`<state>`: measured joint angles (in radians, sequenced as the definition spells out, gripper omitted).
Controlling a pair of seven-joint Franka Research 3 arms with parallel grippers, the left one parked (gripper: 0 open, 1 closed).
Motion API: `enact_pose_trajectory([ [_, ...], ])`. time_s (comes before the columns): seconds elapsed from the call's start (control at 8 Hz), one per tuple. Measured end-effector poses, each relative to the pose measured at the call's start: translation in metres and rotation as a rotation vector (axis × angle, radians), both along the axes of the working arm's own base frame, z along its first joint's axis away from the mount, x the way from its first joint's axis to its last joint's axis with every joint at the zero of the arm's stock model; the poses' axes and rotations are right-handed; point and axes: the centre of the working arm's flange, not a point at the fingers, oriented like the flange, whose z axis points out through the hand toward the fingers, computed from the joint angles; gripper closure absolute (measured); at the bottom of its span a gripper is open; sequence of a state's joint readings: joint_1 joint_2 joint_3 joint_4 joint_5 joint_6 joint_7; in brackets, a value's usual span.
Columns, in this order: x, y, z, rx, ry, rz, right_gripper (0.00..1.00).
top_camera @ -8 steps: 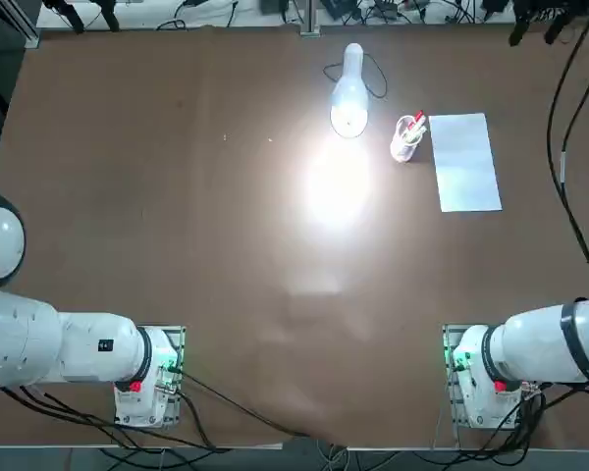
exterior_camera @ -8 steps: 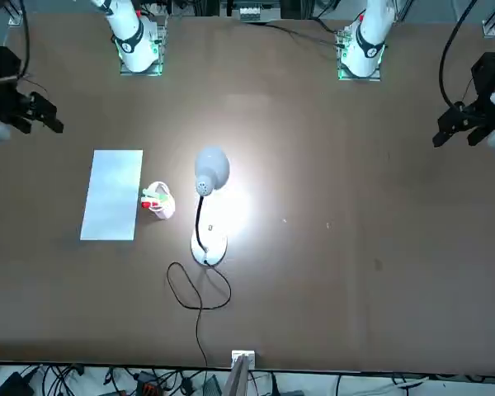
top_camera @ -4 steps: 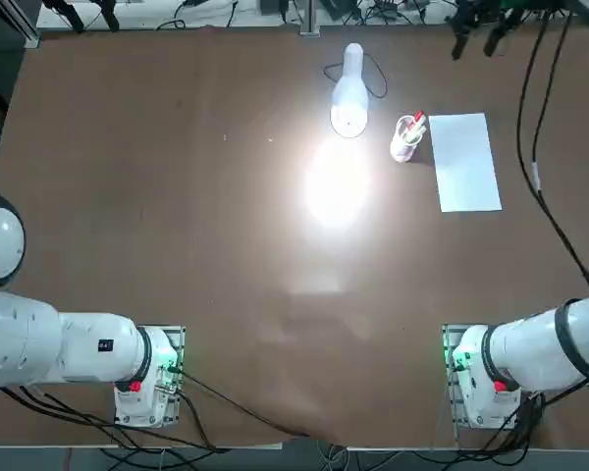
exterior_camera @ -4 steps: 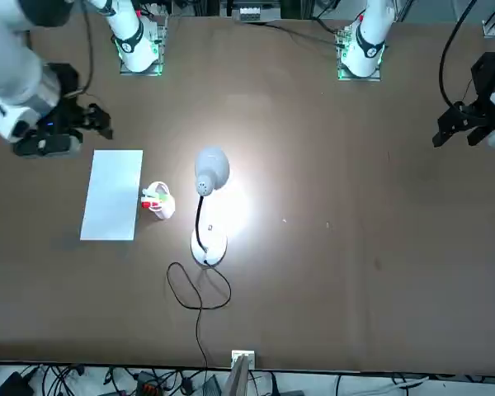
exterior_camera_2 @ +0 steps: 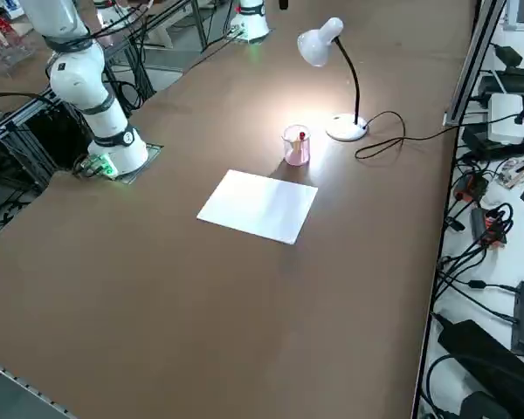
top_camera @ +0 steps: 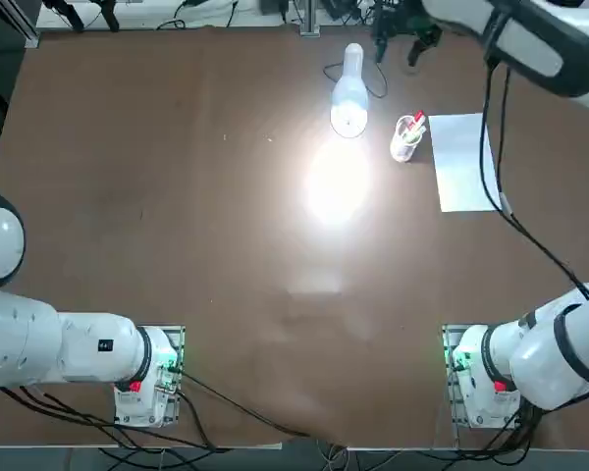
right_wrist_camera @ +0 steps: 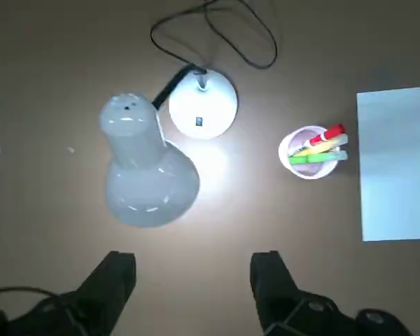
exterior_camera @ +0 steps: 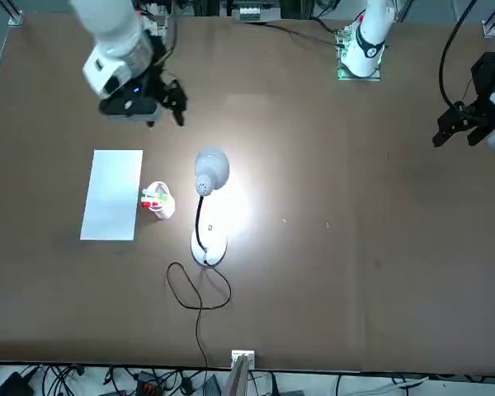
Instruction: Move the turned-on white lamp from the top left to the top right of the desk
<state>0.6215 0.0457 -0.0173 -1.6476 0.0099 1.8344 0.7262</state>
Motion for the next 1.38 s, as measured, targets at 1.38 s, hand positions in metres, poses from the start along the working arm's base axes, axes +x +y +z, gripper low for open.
enact_pose_trajectory([
  [1.38, 0.011, 0.102, -0.095, -0.174, -0.409, -0.198, 0.0],
])
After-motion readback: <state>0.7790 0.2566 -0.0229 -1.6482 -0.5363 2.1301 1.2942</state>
